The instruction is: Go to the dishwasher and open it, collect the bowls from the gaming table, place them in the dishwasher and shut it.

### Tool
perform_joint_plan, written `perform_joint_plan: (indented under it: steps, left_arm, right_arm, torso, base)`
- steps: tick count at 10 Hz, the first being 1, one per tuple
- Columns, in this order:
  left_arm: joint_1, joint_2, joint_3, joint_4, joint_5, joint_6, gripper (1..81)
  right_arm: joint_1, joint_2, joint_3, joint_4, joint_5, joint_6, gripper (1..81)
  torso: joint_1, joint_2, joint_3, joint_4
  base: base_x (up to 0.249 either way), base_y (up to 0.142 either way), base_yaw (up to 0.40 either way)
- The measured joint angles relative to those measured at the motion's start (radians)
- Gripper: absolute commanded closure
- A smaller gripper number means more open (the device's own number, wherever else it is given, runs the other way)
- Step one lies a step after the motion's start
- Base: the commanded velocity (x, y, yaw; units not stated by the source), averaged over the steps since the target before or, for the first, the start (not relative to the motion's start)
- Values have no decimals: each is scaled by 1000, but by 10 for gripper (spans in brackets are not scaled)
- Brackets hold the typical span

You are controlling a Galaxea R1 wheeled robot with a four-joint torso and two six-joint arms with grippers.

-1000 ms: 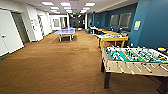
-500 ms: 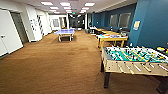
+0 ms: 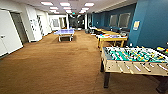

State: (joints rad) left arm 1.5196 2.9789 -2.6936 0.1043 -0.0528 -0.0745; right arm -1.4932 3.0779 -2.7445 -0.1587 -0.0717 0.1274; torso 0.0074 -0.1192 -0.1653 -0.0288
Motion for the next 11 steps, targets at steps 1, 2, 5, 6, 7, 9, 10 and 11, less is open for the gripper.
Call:
perform_joint_plan:
  steps: [1,2,5,6,7,9,10,11]
  left_arm:
    - [-1,2,0,0,0,0,10]
    - [-1,2,0,0,-1,0,10]
    - [15,2,0,0,4,0,10]
    - [7,2,0,0,4,0,10]
    - [-8,2,0,0,-3,0,10]
    - [-3,1,0,0,-3,0,10]
    - [1,-1,0,0,0,0,10]
    - [-1,-2,0,0,0,0,10]
  right_arm:
    - [0,0,0,0,0,0,10]
    - [0,0,0,0,0,0,10]
    - [-21,0,0,0,-2,1,10]
    - [-16,1,0,0,-6,1,10]
    - [-3,0,0,0,1,0,10]
    - [-7,0,0,0,0,0,10]
    - [-11,0,0,0,-1,0,10]
    - [-10,1,0,0,0,0,10]
  torso:
    - [0,0,0,0]
    - [0,0,0,0]
    - [-3,-2,1,0]
    - [-1,-1,0,0]
    - [-1,-1,0,0]
    - [-2,-1,0,0]
    - [-2,-1,0,0]
    - [-2,-1,0,0]
  base:
    - [0,0,0]
    - [0,0,0]
    - [100,0,0]
    - [114,0,0]
    - [120,0,0]
    - [136,0,0]
    - [149,0,0]
    - [149,0,0]
